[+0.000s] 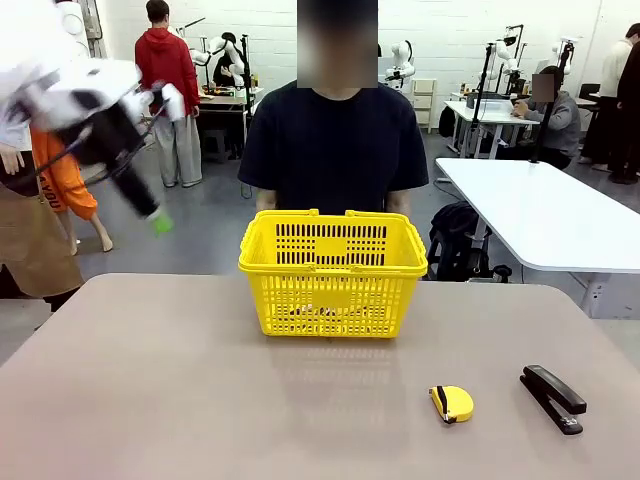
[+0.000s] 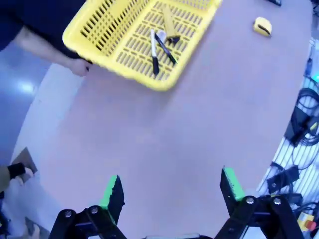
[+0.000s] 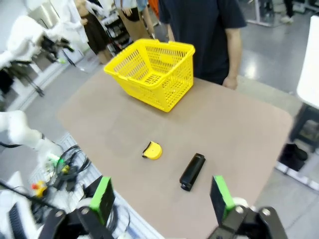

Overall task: Place the items the person wants into the basket.
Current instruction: Pick up the item the person points to and place it in the Market Basket.

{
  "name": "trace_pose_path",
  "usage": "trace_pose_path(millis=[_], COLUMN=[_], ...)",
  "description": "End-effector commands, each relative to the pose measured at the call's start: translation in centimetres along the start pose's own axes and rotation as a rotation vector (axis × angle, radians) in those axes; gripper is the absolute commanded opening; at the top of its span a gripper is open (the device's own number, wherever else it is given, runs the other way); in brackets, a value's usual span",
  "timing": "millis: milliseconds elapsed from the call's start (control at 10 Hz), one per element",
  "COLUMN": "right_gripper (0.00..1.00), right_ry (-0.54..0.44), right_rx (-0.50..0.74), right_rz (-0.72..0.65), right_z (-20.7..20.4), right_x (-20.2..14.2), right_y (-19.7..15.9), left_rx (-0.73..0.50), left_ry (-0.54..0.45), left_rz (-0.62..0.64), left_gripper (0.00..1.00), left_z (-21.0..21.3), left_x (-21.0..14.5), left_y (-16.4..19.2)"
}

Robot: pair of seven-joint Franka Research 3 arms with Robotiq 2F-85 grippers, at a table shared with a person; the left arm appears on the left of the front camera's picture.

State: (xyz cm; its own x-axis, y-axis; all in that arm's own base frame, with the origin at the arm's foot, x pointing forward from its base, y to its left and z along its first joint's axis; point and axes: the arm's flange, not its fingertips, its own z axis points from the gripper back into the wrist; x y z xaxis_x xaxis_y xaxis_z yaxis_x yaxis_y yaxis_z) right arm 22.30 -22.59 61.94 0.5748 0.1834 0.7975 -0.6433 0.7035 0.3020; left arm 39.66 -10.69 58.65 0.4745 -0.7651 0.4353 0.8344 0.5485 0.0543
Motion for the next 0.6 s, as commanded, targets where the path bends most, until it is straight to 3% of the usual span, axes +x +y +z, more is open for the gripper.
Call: trace_pose_path(millis=[0,400,500], right_gripper=[1.00,1.00,1.00], right_ry=[-0.039,-0.039,-0.039], right_rx=[0.024,0.024,0.024], right_rz=[0.016,0.016,0.016], right_z=[0.0,0.0,0.0], right_x=[0.3,0.3,0.3], right_y=[0.0,0.0,0.0], left_rx=[0.009,0.010,0.058], left_ry=[-0.042,-0.019,0.043], left_rz=[-0.022,0.001,0.060], left_gripper=[1.00,1.00,1.00], left_z=[-2.1,-3.3,-4.6], left_x=[-2.3,-1.8,-0.7], left_y=[-0.6,0.3,-0.3])
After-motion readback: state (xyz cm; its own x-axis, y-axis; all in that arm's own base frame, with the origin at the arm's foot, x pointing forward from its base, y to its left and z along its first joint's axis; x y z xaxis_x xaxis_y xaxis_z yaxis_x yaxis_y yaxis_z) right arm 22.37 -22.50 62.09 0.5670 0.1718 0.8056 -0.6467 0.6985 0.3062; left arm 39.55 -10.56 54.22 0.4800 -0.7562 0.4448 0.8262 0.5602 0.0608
